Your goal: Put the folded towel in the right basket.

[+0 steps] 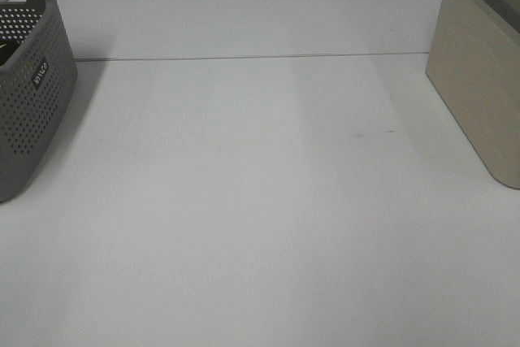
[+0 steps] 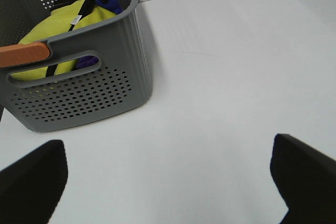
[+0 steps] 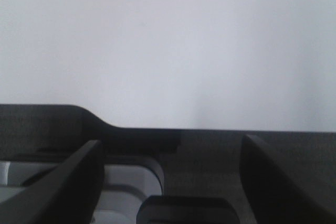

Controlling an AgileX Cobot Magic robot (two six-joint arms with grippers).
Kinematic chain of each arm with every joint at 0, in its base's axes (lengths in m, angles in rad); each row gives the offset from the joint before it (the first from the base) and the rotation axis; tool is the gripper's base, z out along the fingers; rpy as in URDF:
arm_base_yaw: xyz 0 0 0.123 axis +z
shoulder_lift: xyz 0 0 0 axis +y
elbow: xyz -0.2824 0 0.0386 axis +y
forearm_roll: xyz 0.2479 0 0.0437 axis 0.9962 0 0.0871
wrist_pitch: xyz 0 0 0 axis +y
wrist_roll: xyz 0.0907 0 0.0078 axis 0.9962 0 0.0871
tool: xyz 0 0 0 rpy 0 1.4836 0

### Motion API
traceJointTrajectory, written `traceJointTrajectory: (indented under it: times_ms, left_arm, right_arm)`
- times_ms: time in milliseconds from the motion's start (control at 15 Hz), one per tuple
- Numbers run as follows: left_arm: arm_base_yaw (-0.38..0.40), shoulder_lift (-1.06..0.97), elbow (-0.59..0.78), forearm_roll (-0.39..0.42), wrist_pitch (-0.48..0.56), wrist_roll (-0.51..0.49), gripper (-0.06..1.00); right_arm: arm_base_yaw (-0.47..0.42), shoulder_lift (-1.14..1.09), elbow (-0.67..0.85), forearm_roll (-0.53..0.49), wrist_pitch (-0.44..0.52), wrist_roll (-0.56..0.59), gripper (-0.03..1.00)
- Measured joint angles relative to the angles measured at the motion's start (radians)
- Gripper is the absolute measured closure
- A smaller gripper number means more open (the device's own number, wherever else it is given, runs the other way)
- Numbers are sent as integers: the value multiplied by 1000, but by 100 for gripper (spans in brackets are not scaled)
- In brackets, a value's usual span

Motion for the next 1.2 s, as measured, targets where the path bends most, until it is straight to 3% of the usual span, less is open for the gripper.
traceJointTrajectory:
  times_ms: [200,533,1200]
  left_arm:
    - [0,0,0,0,0,0,-4]
    - [0,0,0,0,0,0,-4]
    - [0,0,0,0,0,0,-4]
  right_arm:
    - [0,-286,25,0,-62,-4,29]
    - [0,-566,39,-1,-68,-21,29]
    - [0,-594,39,1,-69,-21,29]
